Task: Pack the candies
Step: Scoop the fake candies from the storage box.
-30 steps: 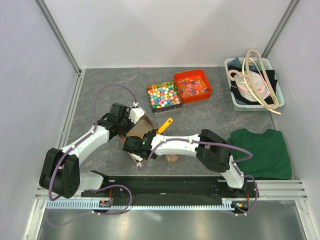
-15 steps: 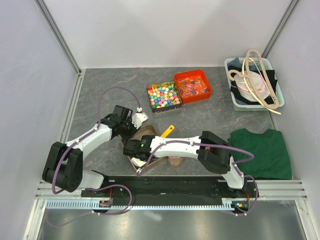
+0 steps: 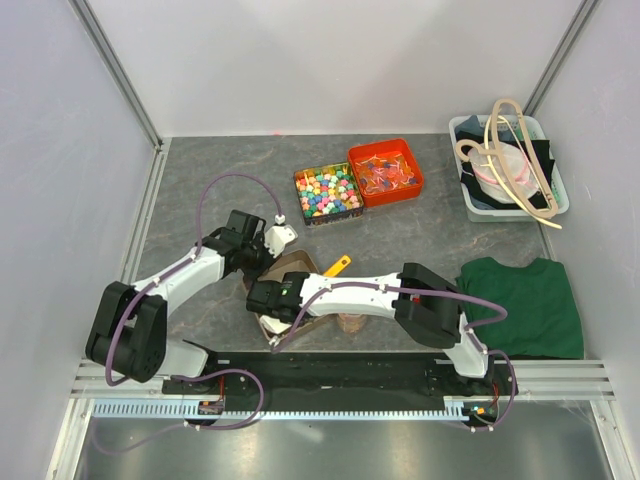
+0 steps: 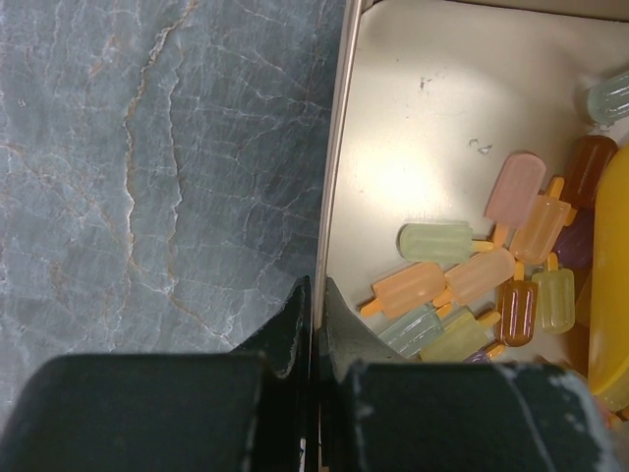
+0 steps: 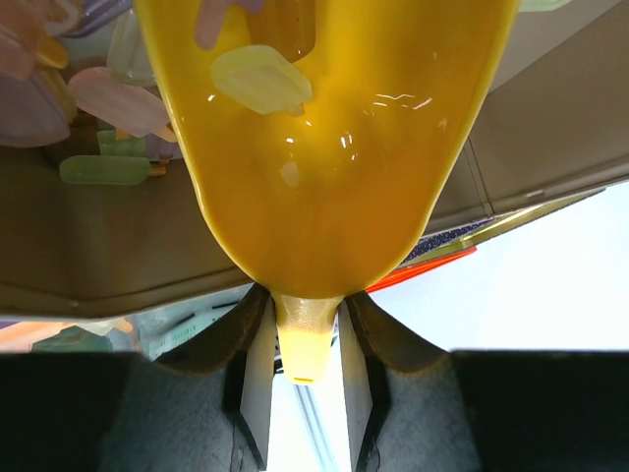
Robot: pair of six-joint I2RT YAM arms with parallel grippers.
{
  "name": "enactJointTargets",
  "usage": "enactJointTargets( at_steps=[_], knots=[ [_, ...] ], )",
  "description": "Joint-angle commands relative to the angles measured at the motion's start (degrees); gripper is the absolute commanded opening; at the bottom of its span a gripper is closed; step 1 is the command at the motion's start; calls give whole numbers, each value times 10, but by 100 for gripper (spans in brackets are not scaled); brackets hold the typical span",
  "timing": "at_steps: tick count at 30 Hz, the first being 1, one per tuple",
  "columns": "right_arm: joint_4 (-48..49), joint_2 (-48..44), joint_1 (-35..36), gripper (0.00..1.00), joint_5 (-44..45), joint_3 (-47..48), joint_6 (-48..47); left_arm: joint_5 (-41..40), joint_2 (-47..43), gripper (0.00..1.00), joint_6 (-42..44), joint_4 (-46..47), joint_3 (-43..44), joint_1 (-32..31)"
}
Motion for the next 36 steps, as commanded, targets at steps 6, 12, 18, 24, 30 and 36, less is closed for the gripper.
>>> enactJointTargets(
  at_steps=[6,12,18,24,30,36],
  knots=[
    [72,71,9,0,-178,79,11,-58,44,2,-51,229,42,6],
    [83,95,-18,0,-207,117,47,-93,87,2,-66,258,56,7],
    [98,97,-42,0,-218,123,86,-104,84,2,-77,262,55,6],
    [105,82,-68,0,-214,130,121,-111,85,2,-77,265,53,8],
    [103,53,-98,0,-204,128,155,-119,87,2,-80,265,50,13],
    [120,14,-130,0,-178,97,169,-110,102,2,-90,250,72,30]
  ],
)
